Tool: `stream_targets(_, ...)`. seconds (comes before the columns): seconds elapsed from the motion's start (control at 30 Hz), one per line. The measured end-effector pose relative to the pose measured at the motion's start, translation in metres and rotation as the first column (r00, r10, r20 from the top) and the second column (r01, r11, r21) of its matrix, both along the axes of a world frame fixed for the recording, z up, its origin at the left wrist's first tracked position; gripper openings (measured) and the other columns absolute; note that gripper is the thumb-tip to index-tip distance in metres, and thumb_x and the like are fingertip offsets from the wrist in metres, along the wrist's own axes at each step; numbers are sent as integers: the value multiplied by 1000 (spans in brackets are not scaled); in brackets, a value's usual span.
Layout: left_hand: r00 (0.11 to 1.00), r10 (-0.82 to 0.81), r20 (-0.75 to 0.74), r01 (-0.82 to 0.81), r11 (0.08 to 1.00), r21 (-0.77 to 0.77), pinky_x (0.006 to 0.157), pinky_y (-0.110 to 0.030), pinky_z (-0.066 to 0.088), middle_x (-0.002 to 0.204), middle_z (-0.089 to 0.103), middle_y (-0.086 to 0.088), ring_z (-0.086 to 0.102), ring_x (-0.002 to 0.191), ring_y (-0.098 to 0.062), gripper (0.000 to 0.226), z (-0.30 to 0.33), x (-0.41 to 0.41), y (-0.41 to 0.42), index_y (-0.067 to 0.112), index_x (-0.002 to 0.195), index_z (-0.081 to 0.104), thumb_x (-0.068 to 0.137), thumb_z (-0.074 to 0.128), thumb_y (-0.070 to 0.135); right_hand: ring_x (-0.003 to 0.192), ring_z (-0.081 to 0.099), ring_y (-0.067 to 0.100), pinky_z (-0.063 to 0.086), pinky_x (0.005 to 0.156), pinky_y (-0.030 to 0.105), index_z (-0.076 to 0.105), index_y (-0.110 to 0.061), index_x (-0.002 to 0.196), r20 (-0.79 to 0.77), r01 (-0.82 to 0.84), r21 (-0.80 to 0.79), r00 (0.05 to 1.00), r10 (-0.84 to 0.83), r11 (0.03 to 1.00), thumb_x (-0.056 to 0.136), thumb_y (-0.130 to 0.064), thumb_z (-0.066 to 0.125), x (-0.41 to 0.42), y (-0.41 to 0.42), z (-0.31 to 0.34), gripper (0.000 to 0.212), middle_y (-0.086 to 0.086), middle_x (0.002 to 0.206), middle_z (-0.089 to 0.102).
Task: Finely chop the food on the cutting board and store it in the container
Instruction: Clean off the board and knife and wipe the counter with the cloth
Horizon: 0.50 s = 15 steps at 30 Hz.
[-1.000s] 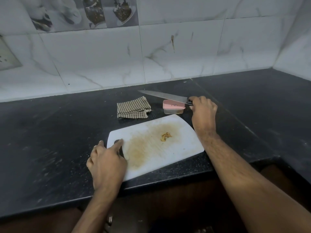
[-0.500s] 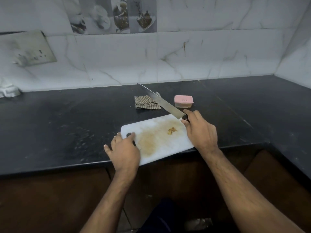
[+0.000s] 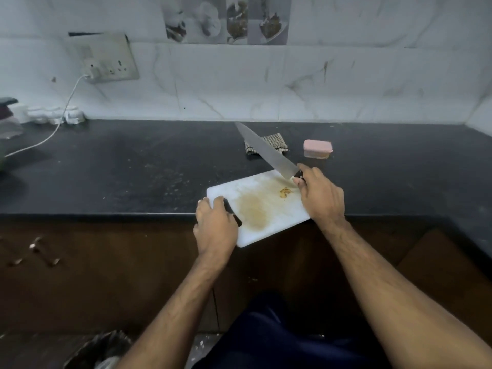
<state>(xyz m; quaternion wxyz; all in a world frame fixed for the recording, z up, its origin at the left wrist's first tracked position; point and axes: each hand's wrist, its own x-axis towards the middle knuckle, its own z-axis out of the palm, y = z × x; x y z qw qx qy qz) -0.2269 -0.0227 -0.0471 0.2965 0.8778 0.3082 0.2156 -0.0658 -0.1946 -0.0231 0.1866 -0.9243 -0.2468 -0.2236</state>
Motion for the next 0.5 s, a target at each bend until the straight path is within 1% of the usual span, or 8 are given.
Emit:
stream_targets(0.03, 1000, -2, 25, 2, 1000, -10, 108, -49, 43, 149, 39, -13, 34, 140, -26, 39, 0, -2, 1, 13, 141, 50, 102, 47, 12, 105, 62, 18, 55, 77, 42, 40, -25, 149, 0, -9, -9, 1000, 9, 1000, 105, -39, 46, 2, 3, 0, 47, -4, 117, 58)
stream_targets(0.1, 998, -1, 59, 2, 1000, -21, 101, -33, 40, 148, 37, -14, 31, 139, -26, 42, -1, -3, 5, 11, 143, 47, 102, 46, 8, 106, 62, 20, 54, 77, 42, 38, -23, 151, -8, -39, -28, 999, 39, 999, 106, -40, 43, 5, 9, 0, 49, -2, 117, 61)
stream_targets(0.17, 998, 8, 64, -6, 999, -33, 94, -27, 34, 148, 36, -13, 30, 139, -24, 44, 0, -2, 9, 11, 145, 46, 101, 46, 6, 100, 65, 20, 52, 72, 40, 34, -22, 153, 9, -75, -44, 997, 75, 996, 106, -42, 40, 12, 14, 1, 51, -1, 112, 66)
stream_targets(0.23, 997, 13, 80, -9, 999, -49, 95, -25, 32, 147, 35, -11, 29, 140, -24, 46, 0, 1, 12, 11, 146, 45, 101, 46, 6, 86, 67, 22, 47, 63, 37, 33, -19, 148, 15, -119, -31, 993, 120, 992, 106, -44, 37, 22, 18, 3, 50, -1, 98, 68)
stream_targets(0.3, 994, 1, 108, 4, 999, -49, 100, -26, 34, 142, 35, -4, 31, 139, -23, 46, -3, 1, 17, 15, 145, 47, 100, 47, 7, 75, 67, 24, 44, 60, 35, 37, -15, 135, -25, -183, -11, 983, 183, 983, 105, -43, 37, 28, 21, 4, 41, -1, 85, 65)
stream_targets(0.33, 993, -1, 115, 7, 999, -51, 102, -30, 39, 140, 34, 0, 35, 137, -24, 45, -7, 1, 20, 19, 143, 49, 100, 48, 9, 72, 67, 25, 46, 60, 35, 38, -15, 128, -64, -213, -2, 975, 213, 977, 105, -43, 37, 32, 23, 2, 36, -2, 82, 62)
stream_targets(0.43, 993, 26, 113, -17, 996, -85, 104, -49, 49, 144, 36, 4, 48, 129, -29, 41, -13, -2, 22, 29, 139, 52, 99, 54, 18, 69, 65, 28, 54, 65, 46, 36, -16, 118, -158, -274, -38, 951, 265, 961, 106, -44, 33, 44, 25, 1, 31, 0, 81, 60)
stream_targets(0.5, 995, 54, 89, -45, 995, -91, 104, -52, 50, 147, 37, 4, 45, 136, -24, 43, -8, -7, 17, 28, 142, 52, 100, 58, 21, 71, 63, 30, 52, 65, 47, 37, -15, 115, -236, -315, -106, 929, 284, 943, 106, -45, 30, 45, 24, 6, 32, -1, 83, 56)
